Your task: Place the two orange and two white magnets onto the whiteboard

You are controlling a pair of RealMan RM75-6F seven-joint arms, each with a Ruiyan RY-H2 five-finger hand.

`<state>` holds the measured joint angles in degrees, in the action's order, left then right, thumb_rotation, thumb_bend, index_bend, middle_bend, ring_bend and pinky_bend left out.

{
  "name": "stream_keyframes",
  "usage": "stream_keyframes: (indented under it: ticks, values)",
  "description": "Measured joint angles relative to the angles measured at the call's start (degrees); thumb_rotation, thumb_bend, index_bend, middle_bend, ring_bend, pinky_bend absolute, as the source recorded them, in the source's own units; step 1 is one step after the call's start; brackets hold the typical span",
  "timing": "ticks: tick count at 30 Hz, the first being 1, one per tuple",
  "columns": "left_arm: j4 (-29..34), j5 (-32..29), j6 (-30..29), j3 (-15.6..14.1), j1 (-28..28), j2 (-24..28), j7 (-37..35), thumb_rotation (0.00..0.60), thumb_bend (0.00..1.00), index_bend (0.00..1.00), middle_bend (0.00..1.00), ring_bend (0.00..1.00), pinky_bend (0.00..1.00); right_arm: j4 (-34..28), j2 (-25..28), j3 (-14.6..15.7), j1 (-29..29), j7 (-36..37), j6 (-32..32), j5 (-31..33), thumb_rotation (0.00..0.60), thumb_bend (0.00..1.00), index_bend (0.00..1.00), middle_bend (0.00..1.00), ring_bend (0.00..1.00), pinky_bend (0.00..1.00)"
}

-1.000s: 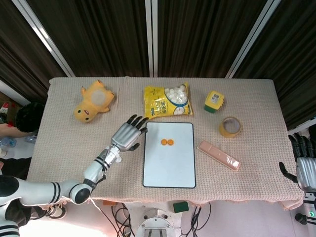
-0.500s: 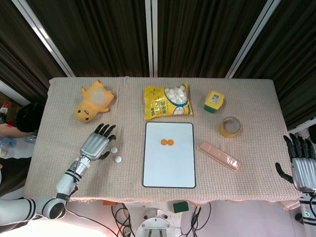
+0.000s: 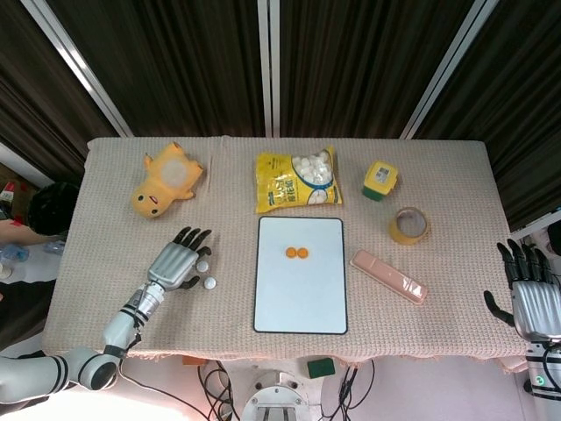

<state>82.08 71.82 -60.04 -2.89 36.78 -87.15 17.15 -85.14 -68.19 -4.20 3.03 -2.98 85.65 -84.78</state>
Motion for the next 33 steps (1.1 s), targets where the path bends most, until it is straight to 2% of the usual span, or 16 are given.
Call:
stream_keyframes:
  ticks: [12, 33]
  values:
    - [-1.73, 0.04, 2.12, 1.97, -0.09, -1.41, 1.34, 0.6, 0.25, 0.4, 0.04, 0.0, 0.04, 0.61, -0.2, -0.05, 0.04, 0.48, -0.43, 0.51, 0.6, 0.31, 0.0, 0.0, 0.0, 0.0]
    - [-2.33, -0.2, 3.84, 3.96, -0.61, -1.77, 1.92, 0.6, 0.29, 0.51, 0.05, 0.0, 0.05, 1.12, -0.41, 0.01, 0.03, 0.92, -0.5, 0.57, 0.6, 0.31, 0.0, 0.0, 0.0, 0.0]
